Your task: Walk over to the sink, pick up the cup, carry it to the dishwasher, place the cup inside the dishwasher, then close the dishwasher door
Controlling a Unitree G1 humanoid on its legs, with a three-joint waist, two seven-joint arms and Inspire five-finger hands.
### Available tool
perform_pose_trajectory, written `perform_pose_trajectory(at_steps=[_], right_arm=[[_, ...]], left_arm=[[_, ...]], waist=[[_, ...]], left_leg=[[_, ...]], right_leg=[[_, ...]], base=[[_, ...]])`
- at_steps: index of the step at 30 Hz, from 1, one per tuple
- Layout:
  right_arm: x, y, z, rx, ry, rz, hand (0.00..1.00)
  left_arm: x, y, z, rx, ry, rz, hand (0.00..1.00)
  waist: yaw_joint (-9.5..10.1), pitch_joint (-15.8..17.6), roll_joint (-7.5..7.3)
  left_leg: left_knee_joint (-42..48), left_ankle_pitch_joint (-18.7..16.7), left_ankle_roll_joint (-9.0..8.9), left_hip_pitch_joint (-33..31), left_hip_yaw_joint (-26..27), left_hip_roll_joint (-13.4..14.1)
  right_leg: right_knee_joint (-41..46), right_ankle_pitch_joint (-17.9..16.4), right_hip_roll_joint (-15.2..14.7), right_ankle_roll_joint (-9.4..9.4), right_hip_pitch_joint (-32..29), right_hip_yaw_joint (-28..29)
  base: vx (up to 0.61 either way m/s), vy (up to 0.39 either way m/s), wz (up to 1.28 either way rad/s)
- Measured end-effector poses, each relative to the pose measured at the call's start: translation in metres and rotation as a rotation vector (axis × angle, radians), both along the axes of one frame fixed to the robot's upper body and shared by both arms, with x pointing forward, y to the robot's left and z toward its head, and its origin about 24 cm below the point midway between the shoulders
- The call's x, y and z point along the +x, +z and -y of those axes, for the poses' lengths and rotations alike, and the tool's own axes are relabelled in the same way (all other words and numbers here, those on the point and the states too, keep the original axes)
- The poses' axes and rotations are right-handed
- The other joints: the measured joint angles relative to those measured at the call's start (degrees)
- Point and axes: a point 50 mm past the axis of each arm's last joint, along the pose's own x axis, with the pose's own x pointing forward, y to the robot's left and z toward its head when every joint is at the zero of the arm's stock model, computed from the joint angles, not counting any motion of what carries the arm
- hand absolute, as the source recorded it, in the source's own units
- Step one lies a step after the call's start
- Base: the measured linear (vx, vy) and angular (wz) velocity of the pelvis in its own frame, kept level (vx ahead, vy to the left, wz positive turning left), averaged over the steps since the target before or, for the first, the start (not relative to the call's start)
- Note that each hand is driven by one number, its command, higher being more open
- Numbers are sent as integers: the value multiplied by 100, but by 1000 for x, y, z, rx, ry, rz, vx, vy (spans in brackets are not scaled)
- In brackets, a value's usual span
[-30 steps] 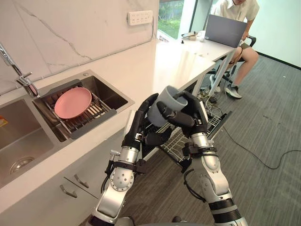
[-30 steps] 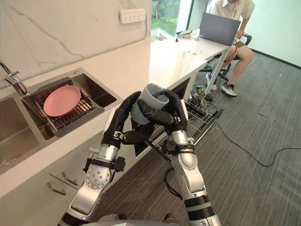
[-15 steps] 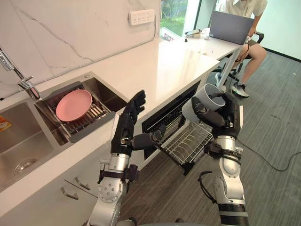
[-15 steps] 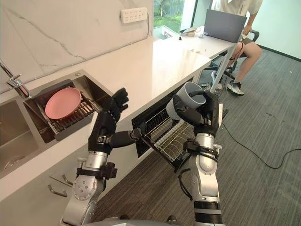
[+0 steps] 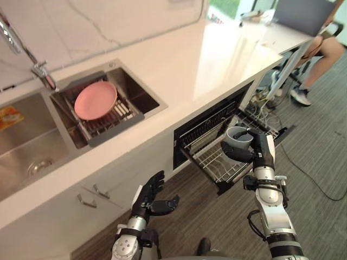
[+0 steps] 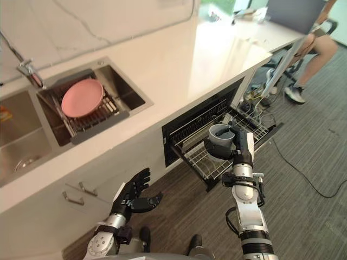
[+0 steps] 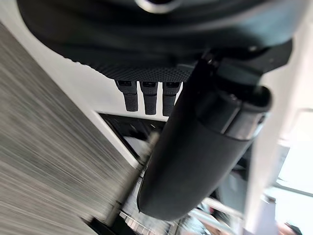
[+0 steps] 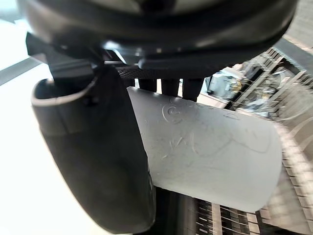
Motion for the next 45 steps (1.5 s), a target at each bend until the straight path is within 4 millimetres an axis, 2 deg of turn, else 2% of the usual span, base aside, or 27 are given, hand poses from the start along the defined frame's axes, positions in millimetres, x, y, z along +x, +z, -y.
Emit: perform_pose_trajectory(at_steps=[1, 2, 5, 10, 15, 16, 19, 23, 35, 39, 45], right_arm=[[4, 1, 0, -14, -5, 0, 30], [13, 5, 2, -40, -19, 4, 30], [23, 9, 8, -83, -47, 4, 30], [50, 35, 23, -170, -100, 41, 30], [61, 48, 34, -233, -154, 51, 30], [63, 50, 37, -240, -169, 47, 90], [71, 56, 45, -253, -204, 34, 90], [75, 53, 51, -252, -233, -6, 90], [81, 60, 45, -231, -219, 12, 90], [82, 59, 43, -133, -182, 6, 90], [72, 53, 26, -56, -69, 20, 90]], left_arm=[[1, -2, -3, 15, 13, -8, 90], [3, -8, -10, 48, 34, -32, 90], [6, -16, -19, 84, 73, -62, 90], [11, -24, -36, 137, 164, -97, 90], [9, -28, -46, 157, 231, -119, 90], [10, -28, -47, 156, 238, -116, 90], [12, -31, -46, 139, 249, -119, 90], [19, -32, -44, 135, 275, -117, 90], [26, -32, -40, 108, 299, -113, 90], [26, -32, -40, 108, 299, -114, 90], [27, -31, -42, 101, 290, -109, 90]], waist=[[2, 76, -1], [48, 295, 2], [163, 562, 7], [310, 1106, 96], [389, 1271, 199], [396, 1293, 231], [406, 1398, 298], [447, 1447, 351], [418, 1572, 372], [384, 1603, 317], [317, 1675, 149]], left_leg=[[25, 10, -6, -68, -19, 1], [64, 52, -2, -181, -92, -2], [37, 153, 13, -343, -186, -26], [-145, 427, 59, -575, -420, -101], [-180, 490, 74, -789, -508, -151], [-179, 500, 82, -850, -532, -163], [-178, 534, 108, -980, -556, -187], [-154, 546, 115, -1129, -579, -197], [-168, 547, 116, -1118, -503, -161], [-229, 553, 111, -978, -449, -154], [-459, 591, 89, -616, -277, -120]], right_leg=[[9, 10, 2, -13, -42, -34], [24, 37, 3, -33, -112, -92], [71, 48, -12, -40, -237, -209], [188, 50, -73, -44, -474, -418], [222, 50, -129, -43, -663, -524], [243, 49, -142, -42, -720, -542], [295, 48, -156, -41, -858, -559], [335, 48, -166, -41, -1008, -546], [383, 41, -152, -54, -1082, -436], [371, 41, -148, -53, -1004, -386], [333, 39, -127, -56, -828, -218]], base=[[-131, 20, 23], [-104, 21, 20], [-90, 22, 24], [-45, 32, 21], [-12, 41, 10], [5, 48, 7], [-6, 33, 5], [-3, 5, 1], [-6, 11, -4], [9, 20, -6], [11, 19, -13]])
